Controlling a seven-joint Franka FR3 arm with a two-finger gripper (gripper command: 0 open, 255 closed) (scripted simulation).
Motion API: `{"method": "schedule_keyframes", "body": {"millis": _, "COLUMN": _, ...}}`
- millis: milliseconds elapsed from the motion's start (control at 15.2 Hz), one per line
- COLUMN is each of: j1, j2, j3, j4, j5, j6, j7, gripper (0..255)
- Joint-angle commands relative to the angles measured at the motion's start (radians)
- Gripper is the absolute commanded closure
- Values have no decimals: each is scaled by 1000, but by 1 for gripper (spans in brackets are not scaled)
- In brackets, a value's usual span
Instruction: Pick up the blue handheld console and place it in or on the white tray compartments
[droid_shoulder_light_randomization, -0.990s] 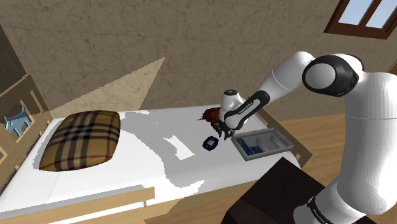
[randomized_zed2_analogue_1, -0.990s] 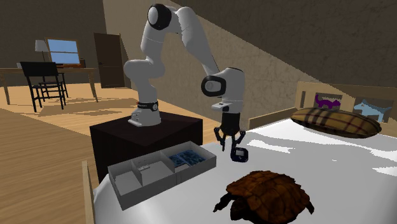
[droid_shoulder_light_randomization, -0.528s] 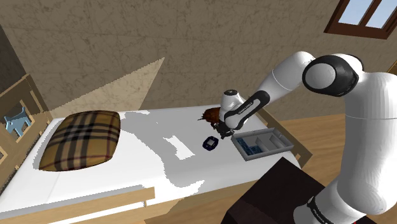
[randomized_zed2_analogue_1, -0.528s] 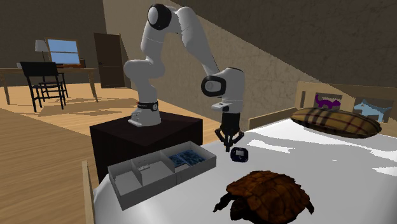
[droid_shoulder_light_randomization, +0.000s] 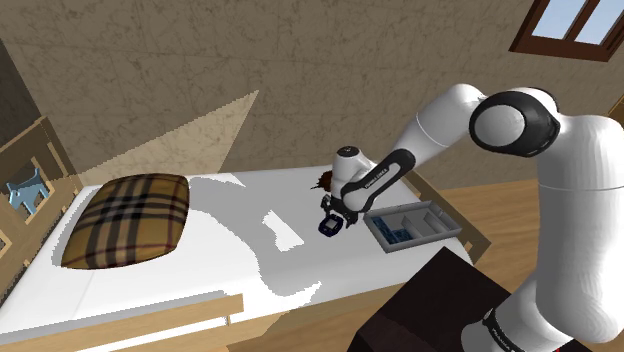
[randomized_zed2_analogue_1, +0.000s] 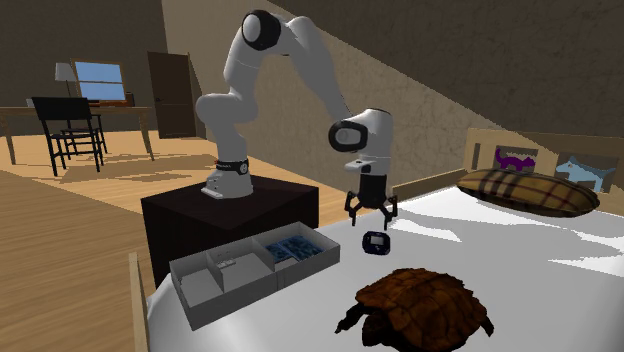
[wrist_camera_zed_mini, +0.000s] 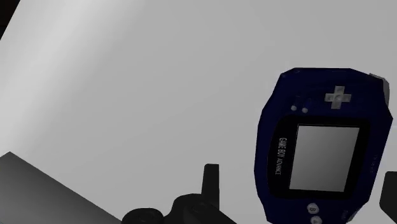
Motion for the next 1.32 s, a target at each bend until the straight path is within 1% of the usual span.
{"method": "schedule_keyframes", "body": {"millis": 0, "j1": 41, "j2": 6, "j3": 4, "j4": 10, "j5": -2, "j6": -3, "j7": 50, "gripper": 0}}
{"method": "schedule_keyframes", "body": {"millis": 198, "j1": 99, "j2": 27, "j3": 8, "j4": 37, "j5": -6, "j6": -9, "j7": 118, "gripper": 0}}
{"method": "schedule_keyframes", "body": {"millis": 726, "j1": 108, "j2": 123, "j3": -15, "j4": 72, "j5": -26, "j6": 54, "j7": 132, "gripper": 0}}
{"method": "schedule_keyframes", "body": {"millis": 1188, "j1": 108, "j2": 123, "j3": -15, "j4": 72, "j5": -25, "j6": 53, "j7": 132, "gripper": 0}}
{"method": "schedule_keyframes", "body": {"millis": 1254, "j1": 108, "j2": 123, "j3": -15, "j4": 72, "j5": -25, "j6": 53, "j7": 132, "gripper": 255}}
